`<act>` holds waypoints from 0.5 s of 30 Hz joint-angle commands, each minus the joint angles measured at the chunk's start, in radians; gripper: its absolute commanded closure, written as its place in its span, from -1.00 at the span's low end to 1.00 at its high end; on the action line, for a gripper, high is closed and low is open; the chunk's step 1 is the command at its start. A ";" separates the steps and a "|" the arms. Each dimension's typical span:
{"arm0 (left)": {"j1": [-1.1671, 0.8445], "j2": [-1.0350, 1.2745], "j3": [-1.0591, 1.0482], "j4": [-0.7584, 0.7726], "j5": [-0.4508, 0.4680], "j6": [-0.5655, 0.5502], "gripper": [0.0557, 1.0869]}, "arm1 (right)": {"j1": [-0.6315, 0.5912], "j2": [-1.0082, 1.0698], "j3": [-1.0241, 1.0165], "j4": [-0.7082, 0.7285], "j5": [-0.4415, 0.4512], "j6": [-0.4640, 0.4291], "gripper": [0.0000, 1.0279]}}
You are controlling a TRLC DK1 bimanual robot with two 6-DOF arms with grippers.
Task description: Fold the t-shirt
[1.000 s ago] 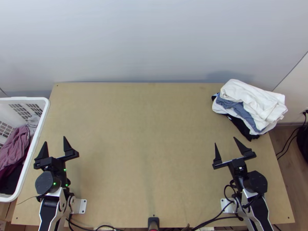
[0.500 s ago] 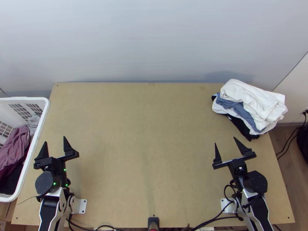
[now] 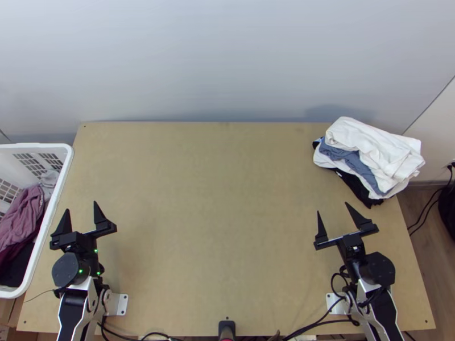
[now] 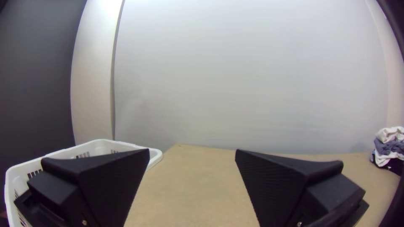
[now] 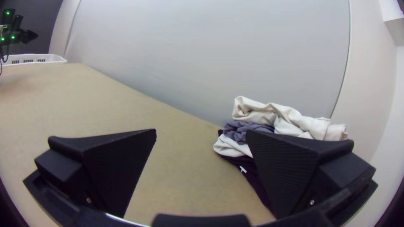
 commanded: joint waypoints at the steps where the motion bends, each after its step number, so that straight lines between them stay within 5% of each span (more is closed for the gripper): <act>1: 0.000 0.000 -0.001 0.000 0.000 0.000 -0.92 | 0.001 0.000 0.000 0.000 0.000 0.000 -0.93; 9: 0.000 0.000 -0.001 0.000 0.000 0.000 -0.92 | 0.004 0.000 0.000 0.000 0.000 0.005 -0.93; 15: -0.014 -0.001 0.001 0.002 0.006 0.031 -0.92 | 0.065 0.000 0.000 0.000 0.000 0.094 -0.93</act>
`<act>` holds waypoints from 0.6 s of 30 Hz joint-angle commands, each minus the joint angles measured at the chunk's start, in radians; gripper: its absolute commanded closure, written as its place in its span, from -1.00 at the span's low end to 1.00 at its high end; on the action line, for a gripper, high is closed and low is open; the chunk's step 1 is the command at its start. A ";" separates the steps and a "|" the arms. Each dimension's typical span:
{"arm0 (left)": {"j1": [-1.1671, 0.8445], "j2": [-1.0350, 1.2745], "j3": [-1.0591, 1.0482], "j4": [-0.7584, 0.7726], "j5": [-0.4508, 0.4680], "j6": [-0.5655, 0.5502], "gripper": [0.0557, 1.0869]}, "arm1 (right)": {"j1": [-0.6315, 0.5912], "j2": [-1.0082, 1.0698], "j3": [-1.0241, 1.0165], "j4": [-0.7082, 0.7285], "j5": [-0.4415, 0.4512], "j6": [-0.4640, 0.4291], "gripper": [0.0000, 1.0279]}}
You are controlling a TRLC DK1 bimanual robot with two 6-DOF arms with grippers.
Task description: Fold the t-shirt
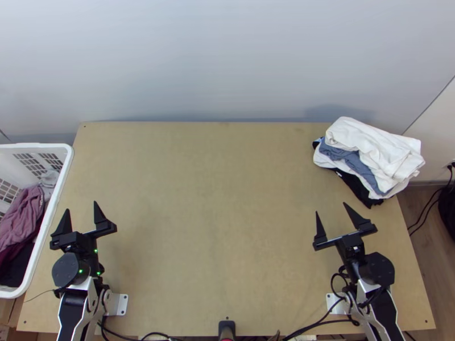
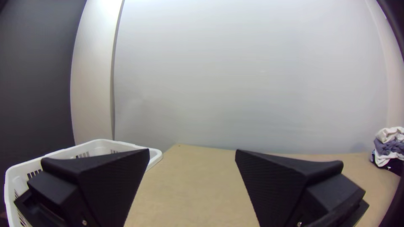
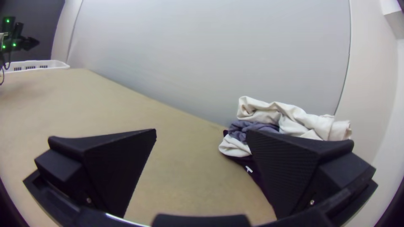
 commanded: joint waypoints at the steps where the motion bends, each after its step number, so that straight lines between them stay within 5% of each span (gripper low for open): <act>1: -0.012 -0.001 0.001 0.003 0.006 0.096 -0.92 | 0.044 0.002 0.000 0.002 0.000 0.054 -0.93; 4: 0.003 -0.001 0.001 0.002 0.003 0.251 -0.92 | 0.035 0.001 0.000 0.002 0.002 0.040 -0.93; 7: 0.031 -0.003 0.001 0.026 -0.098 0.271 -0.92 | -0.025 0.001 -0.002 0.016 0.003 0.016 -0.93; 10: 0.000 -0.003 0.034 -0.017 -0.086 0.362 -0.92 | -0.043 -0.001 -0.005 0.075 0.043 -0.037 -0.93; 18: 0.018 0.020 0.202 -0.124 -0.051 0.343 -0.92 | 0.000 -0.003 -0.005 0.307 0.100 -0.277 -0.93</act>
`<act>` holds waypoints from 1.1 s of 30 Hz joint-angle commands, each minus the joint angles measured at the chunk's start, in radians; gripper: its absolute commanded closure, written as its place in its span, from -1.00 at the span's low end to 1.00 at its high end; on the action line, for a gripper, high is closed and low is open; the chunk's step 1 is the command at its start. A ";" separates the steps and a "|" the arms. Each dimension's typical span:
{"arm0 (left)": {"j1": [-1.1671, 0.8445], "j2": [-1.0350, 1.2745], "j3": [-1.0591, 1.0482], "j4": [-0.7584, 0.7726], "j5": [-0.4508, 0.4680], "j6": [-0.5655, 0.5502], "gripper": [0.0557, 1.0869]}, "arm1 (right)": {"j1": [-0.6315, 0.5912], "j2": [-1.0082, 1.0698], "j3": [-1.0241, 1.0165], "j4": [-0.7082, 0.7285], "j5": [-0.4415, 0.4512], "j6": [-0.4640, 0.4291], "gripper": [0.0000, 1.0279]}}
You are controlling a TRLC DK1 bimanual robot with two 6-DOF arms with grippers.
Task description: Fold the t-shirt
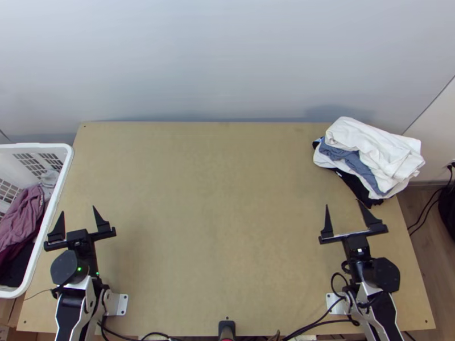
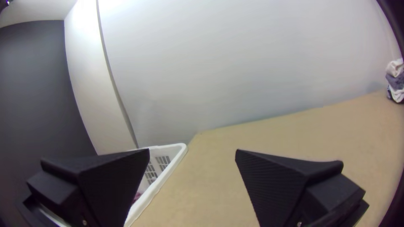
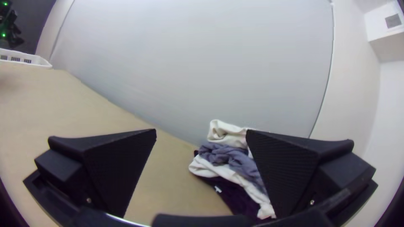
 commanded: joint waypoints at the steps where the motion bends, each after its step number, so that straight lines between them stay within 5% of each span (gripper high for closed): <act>1: 0.012 0.037 0.147 -0.018 0.021 0.017 -0.92 | 0.024 -0.001 0.000 0.165 0.028 -0.148 -0.93; 8: 0.085 0.378 0.423 -0.067 0.027 -0.126 -0.92 | 0.025 0.018 0.049 0.204 0.044 -0.148 -0.94; 13: 0.222 0.614 0.622 -0.095 0.084 -0.247 -0.92 | 0.027 0.314 0.259 0.194 0.191 -0.063 -0.93; 19: 0.519 0.964 0.908 -0.256 0.269 -0.419 -0.92 | 0.041 0.664 0.625 -0.056 0.351 0.199 -0.93; 23: 0.673 1.146 1.020 -0.247 0.360 -0.470 -0.92 | 0.170 0.835 0.832 -0.269 0.472 0.352 -0.93; 29: 0.841 1.511 1.217 -0.296 0.395 -0.582 -0.92 | 0.199 0.929 0.950 -0.430 0.432 0.527 -0.93; 33: 0.880 1.777 1.375 -0.291 0.398 -0.589 -0.92 | 0.191 0.947 0.945 -0.433 0.433 0.533 -0.93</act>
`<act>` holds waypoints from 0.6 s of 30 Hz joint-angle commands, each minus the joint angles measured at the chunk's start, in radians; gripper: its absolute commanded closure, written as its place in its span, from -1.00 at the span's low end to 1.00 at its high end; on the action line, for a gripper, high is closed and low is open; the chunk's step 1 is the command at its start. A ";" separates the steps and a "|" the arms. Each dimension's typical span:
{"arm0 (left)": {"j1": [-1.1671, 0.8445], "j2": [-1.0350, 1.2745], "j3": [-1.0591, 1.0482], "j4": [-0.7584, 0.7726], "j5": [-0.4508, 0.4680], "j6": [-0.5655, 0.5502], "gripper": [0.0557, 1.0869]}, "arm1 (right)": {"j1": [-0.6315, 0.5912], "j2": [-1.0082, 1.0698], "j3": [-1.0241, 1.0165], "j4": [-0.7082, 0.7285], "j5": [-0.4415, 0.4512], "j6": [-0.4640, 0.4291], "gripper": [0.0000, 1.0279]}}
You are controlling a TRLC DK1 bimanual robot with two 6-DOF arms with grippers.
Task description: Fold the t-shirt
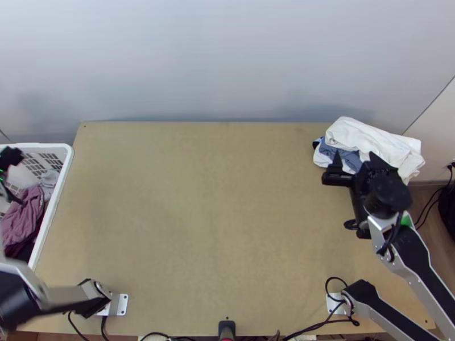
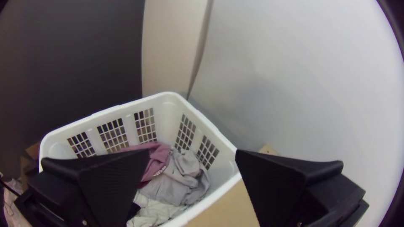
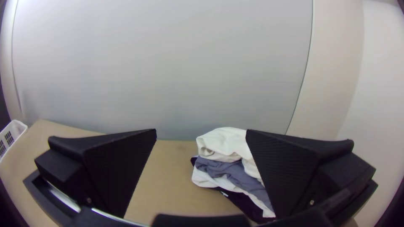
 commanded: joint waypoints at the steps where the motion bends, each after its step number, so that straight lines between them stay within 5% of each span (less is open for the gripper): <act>1: 0.134 0.466 0.282 -0.024 0.037 -0.059 -0.92 | 0.018 0.093 0.083 -0.089 0.007 0.090 -0.93; 18: 0.023 1.168 0.847 -0.179 -0.038 -0.161 -0.92 | -0.024 0.148 0.022 -0.163 0.007 0.092 -0.93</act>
